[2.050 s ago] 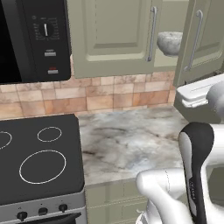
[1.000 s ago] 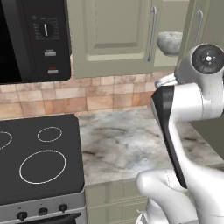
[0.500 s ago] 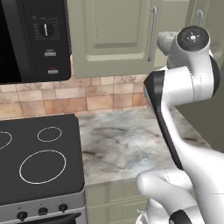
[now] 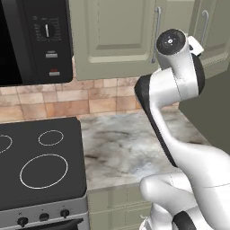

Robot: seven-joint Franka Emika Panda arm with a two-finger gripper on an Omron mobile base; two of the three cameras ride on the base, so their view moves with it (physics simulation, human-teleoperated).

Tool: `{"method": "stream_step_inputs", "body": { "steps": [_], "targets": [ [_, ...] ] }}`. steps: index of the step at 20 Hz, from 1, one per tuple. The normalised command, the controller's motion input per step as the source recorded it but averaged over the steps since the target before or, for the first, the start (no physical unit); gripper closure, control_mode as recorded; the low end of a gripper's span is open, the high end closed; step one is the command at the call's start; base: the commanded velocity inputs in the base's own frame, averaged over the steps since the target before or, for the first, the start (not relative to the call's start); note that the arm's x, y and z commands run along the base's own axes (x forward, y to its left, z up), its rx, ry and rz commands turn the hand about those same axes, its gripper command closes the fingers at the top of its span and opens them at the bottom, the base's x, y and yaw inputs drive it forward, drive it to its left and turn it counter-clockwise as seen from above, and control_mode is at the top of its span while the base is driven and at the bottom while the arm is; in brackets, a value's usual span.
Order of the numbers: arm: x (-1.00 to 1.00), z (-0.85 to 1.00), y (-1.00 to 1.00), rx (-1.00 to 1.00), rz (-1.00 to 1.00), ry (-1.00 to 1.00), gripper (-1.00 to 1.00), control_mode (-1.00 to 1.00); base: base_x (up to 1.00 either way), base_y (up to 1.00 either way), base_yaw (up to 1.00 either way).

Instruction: Move the bowls from the cabinet to the plates on the dining table.

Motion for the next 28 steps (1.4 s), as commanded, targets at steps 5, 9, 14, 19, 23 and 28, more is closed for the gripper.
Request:
{"method": "stream_step_inputs", "body": {
  "steps": [5, 9, 14, 19, 23, 28],
  "targets": [
    [0.56, -0.06, 0.00, -0.23, 0.01, 0.00, -1.00, -1.00, 0.00, 0.00, 0.00],
    [0.61, -0.12, -0.01, -0.16, 0.03, 0.00, -1.00, -1.00, 0.00, 0.00, 0.00],
    [0.50, -0.06, -0.07, -0.14, 0.03, 0.00, -1.00, -1.00, 0.00, 0.00, 0.00],
    [0.26, 0.00, -0.16, -0.09, 0.01, 0.00, -1.00, -1.00, 0.00, 0.00, 0.00],
    [0.03, 0.00, -0.27, -0.01, 0.00, 0.00, -1.00, -1.00, 0.00, 0.00, 0.00],
    [0.05, 0.00, -0.33, 0.00, 0.00, 0.00, -1.00, -1.00, 0.00, 0.00, 0.00]
  ]
}}
